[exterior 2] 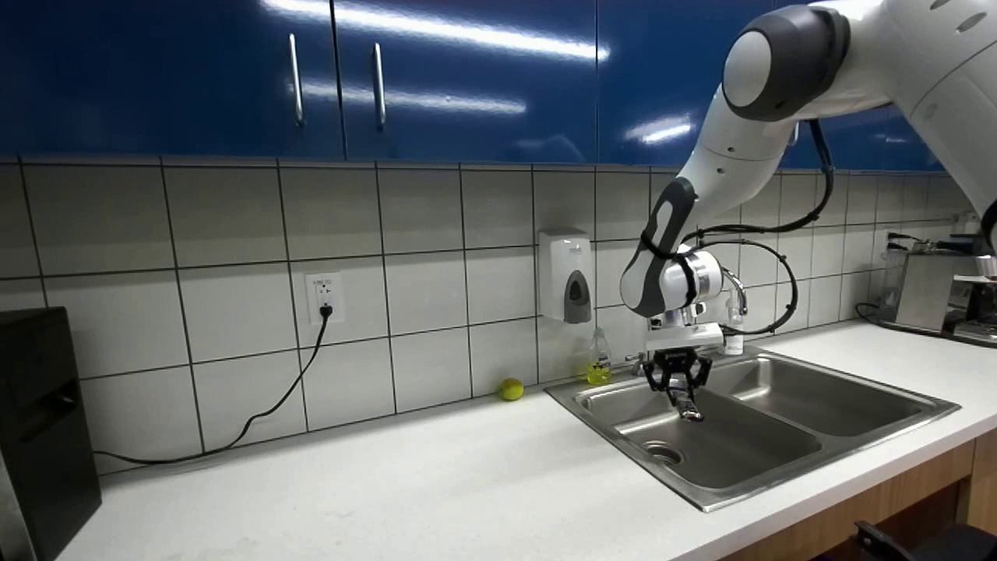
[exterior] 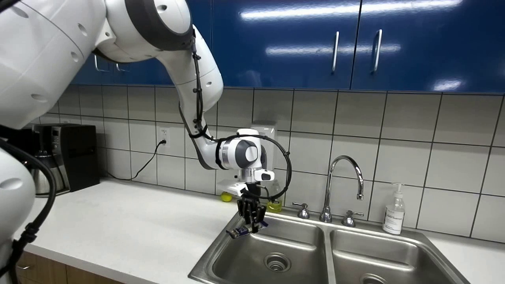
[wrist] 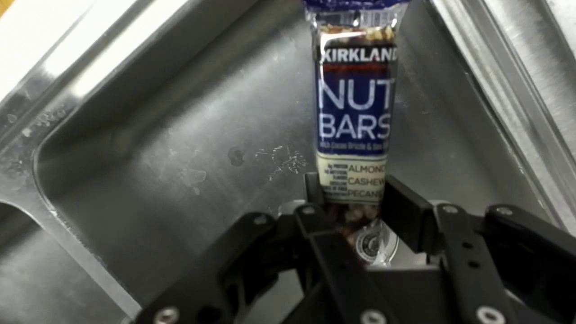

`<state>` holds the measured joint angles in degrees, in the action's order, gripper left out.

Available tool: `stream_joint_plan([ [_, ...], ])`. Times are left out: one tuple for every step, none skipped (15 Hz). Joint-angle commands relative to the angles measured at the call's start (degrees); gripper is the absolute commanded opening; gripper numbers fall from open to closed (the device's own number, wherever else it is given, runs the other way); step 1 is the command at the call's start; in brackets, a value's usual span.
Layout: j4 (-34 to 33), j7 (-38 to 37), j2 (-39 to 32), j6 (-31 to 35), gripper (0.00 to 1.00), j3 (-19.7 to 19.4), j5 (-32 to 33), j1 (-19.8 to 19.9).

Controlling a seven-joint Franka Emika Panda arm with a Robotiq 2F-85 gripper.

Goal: Move the chocolate bar to the left sink

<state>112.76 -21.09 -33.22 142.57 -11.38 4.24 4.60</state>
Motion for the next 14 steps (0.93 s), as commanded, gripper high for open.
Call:
stream_joint_plan([
  [-5.63,2.47,-5.1,-1.6,0.12,0.27,-1.74,1.07],
  [-6.55,2.53,-6.27,-1.57,0.12,0.18,-1.82,1.16],
  [-7.46,2.67,-7.41,-1.8,0.12,0.14,-1.96,1.33],
  [-8.42,2.72,-8.46,-2.03,0.12,0.04,-1.95,1.44],
  [-9.22,2.78,-9.38,-2.11,0.12,-0.1,-1.87,1.58],
  [-9.99,2.97,-10.3,-1.99,0.12,-0.13,-1.89,1.81],
  [-10.7,3.05,-11.11,-2.03,0.12,-0.3,-1.85,2.02],
  [-11.45,3.06,-12.0,-2.02,0.12,-0.49,-1.88,2.17],
  [-12.2,2.75,-12.77,-2.26,0.12,-0.8,-1.93,2.26],
  [-12.9,3.08,-13.6,-2.15,0.12,-0.74,-2.03,2.63],
  [-13.64,3.28,-14.42,-1.94,0.12,-0.73,-2.11,2.98],
  [-14.37,3.36,-15.23,-1.98,0.12,-0.71,-2.19,3.27],
  [-15.45,3.6,-16.39,-1.91,0.12,-0.58,-2.38,3.72],
  [-16.2,3.7,-17.22,-1.83,0.12,-0.52,-2.57,3.99],
])
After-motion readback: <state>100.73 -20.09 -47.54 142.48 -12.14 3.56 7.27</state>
